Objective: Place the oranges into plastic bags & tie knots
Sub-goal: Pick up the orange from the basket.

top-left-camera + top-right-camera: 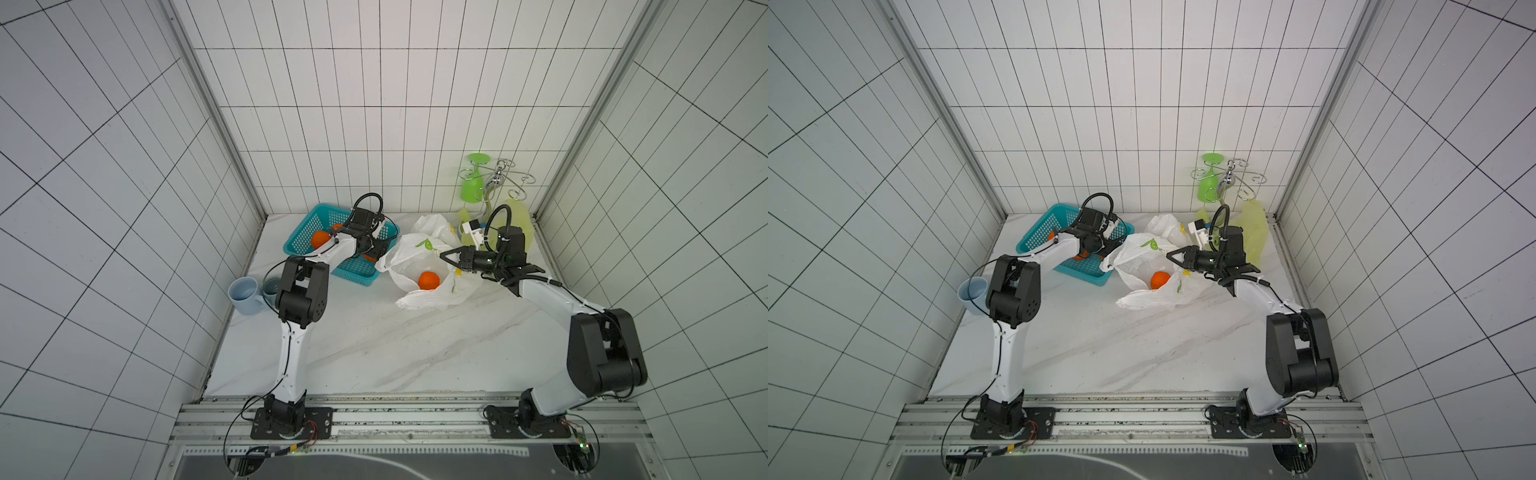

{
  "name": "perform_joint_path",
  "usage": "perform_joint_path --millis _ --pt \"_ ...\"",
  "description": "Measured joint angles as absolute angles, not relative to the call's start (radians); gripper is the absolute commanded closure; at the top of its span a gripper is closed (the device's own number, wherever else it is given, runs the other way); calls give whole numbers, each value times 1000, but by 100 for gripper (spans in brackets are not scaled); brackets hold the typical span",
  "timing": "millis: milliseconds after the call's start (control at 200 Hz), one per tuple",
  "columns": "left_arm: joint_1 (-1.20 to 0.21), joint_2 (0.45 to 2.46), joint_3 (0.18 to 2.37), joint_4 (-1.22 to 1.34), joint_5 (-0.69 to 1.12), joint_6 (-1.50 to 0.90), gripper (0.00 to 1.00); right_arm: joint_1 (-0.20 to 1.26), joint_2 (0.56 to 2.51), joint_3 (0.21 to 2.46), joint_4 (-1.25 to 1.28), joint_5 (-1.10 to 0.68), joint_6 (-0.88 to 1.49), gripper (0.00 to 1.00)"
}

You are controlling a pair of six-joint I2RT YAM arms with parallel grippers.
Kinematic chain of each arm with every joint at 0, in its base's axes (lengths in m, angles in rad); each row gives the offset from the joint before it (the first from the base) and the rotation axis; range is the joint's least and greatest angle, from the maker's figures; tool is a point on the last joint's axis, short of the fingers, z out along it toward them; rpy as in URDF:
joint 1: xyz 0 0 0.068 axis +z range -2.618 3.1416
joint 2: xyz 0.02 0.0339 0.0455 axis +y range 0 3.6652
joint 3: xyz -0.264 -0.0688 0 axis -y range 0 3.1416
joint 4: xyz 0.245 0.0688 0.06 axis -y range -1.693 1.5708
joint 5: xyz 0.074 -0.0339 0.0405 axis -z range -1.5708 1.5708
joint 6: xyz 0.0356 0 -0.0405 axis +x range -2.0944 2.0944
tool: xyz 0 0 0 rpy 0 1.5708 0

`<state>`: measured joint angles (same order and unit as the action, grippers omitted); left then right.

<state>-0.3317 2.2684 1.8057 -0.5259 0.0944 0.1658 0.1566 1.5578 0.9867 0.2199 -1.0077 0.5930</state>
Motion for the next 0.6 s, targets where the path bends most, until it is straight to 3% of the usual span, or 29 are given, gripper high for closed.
perform_joint_path --millis 155,325,435,600 --pt "-333 2305 1838 -572 79 168 26 156 1558 987 220 -1008 593 100" --pt "-326 2254 1823 -619 115 177 44 156 1554 987 219 -1007 593 100" --pt "-307 2054 1663 -627 211 180 47 153 1545 987 215 -1003 588 100" --pt "-285 1575 1450 -525 414 175 47 151 1541 987 171 -1000 554 100"
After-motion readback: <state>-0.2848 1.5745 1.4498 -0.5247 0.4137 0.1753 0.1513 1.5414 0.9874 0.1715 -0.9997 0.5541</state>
